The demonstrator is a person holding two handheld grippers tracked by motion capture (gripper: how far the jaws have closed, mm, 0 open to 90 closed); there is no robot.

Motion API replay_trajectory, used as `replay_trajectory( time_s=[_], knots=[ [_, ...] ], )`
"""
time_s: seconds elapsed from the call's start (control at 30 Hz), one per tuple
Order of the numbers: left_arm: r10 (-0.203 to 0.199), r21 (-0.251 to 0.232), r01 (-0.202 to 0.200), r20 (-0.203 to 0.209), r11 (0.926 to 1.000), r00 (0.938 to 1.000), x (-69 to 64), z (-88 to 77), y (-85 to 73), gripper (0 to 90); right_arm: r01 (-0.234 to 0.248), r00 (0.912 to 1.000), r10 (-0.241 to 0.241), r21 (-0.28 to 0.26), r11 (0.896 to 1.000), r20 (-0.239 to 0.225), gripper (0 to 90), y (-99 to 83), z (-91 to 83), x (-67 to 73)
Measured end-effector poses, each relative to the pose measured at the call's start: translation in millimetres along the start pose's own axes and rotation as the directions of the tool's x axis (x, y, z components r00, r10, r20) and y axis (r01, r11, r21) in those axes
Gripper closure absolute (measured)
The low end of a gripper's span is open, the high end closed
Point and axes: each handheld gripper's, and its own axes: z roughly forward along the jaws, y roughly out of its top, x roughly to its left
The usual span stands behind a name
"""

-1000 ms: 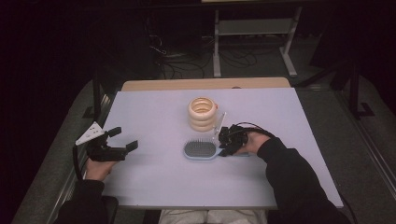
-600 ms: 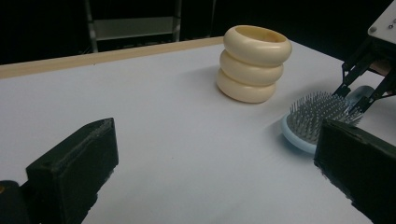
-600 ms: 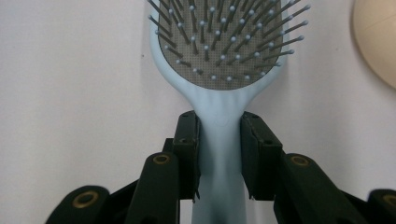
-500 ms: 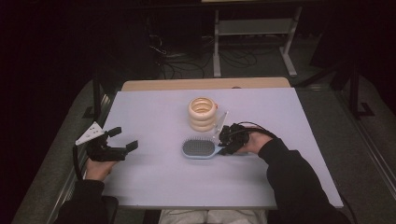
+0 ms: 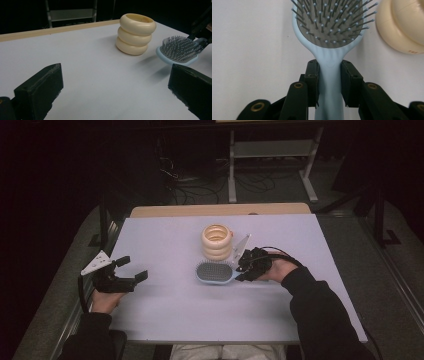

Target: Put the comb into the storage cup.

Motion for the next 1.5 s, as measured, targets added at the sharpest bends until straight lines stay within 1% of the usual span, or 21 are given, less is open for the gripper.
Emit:
replay_trajectory(
  time_s=[0.2,0.27,0.37,0.4,0.57,0.63,0.73,0.77,0.83,0.97,1.1,1.17,1.2,1.23,1.27,1.3,1.5],
  knots=[
    [-0.003,0.005,0.003,0.005,1.0000,1.0000,-0.4,0.0,1.6,0.0,0.006,0.9998,-0.006,-0.010,1.000,0.016,68.1,6.1,-9.7,1.3],
    [-0.005,0.003,0.005,0.008,1.0000,1.0000,-1.4,-0.1,3.0,0.0,0.017,0.9995,-0.017,-0.021,1.000,0.027,68.2,11.5,-15.3,2.2],
    [-0.009,0.003,0.009,0.012,1.0000,0.9999,-1.7,-0.3,4.3,0.0,0.024,0.9992,-0.023,-0.026,0.999,0.032,68.2,15.4,-18.6,2.8],
    [-0.012,0.001,0.012,0.015,0.9999,0.9998,-2.3,-0.1,5.4,0.0,0.031,0.9987,-0.030,-0.034,0.999,0.040,68.2,19.9,-22.1,3.5],
    [-0.008,-0.008,0.008,0.024,0.9999,0.9997,-3.9,-0.8,10.3,0.0,0.049,0.9976,-0.046,-0.045,0.998,0.052,68.2,26.7,-27.0,4.1],
    [-0.013,-0.009,0.014,0.036,0.9999,0.9993,-4.8,-0.7,13.5,0.0,0.056,0.9966,-0.053,-0.052,0.997,0.062,68.2,31.2,-31.4,4.4],
    [-0.011,-0.012,0.012,0.045,0.9999,0.9989,-5.6,-1.3,17.1,0.0,0.059,0.9959,-0.055,-0.059,0.996,0.072,68.1,34.4,-35.6,4.4],
    [-0.016,-0.015,0.017,0.053,0.9997,0.9984,-6.2,-1.7,20.2,0.0,0.063,0.9949,-0.057,-0.066,0.996,0.083,68.1,36.8,-38.8,4.5],
    [-0.019,-0.019,0.020,0.058,0.9996,0.9981,-6.6,-1.6,21.6,0.0,0.065,0.9946,-0.059,-0.070,0.995,0.085,68.1,38.1,-40.4,4.3],
    [-0.037,-0.024,0.039,0.088,0.9989,0.9955,-7.7,-0.2,28.0,0.0,0.076,0.9923,-0.066,-0.086,0.993,0.105,68.2,44.3,-46.5,3.9],
    [-0.041,-0.019,0.043,0.101,0.9989,0.9941,-8.8,0.7,32.7,0.0,0.082,0.9910,-0.073,-0.082,0.993,0.113,68.1,47.5,-47.6,3.4],
    [-0.048,-0.022,0.051,0.108,0.9985,0.9930,-8.8,1.9,36.1,0.0,0.085,0.9896,-0.075,-0.080,0.993,0.123,68.2,49.7,-48.8,3.1],
    [-0.064,-0.025,0.067,0.117,0.9974,0.9911,-8.7,3.7,39.3,0.0,0.083,0.9893,-0.072,-0.086,0.993,0.127,68.1,51.3,-50.0,2.6],
    [-0.064,-0.025,0.067,0.117,0.9974,0.9911,-8.7,3.7,39.3,0.0,0.084,0.9890,-0.072,-0.089,0.993,0.129,68.2,52.2,-50.8,2.4],
    [-0.076,-0.027,0.080,0.127,0.9964,0.9890,-8.7,6.0,41.9,0.0,0.084,0.9886,-0.071,-0.093,0.992,0.133,68.2,53.2,-51.4,2.3],
    [-0.076,-0.027,0.080,0.127,0.9964,0.9890,-8.7,6.0,41.9,0.0,0.084,0.9886,-0.071,-0.093,0.992,0.133,68.2,53.2,-51.4,2.3],
    [-0.093,-0.003,0.094,0.143,0.9956,0.9854,-13.0,17.3,47.0,0.0,0.091,0.9862,-0.076,-0.101,0.991,0.147,68.1,58.1,-55.1,2.4]
  ],
)
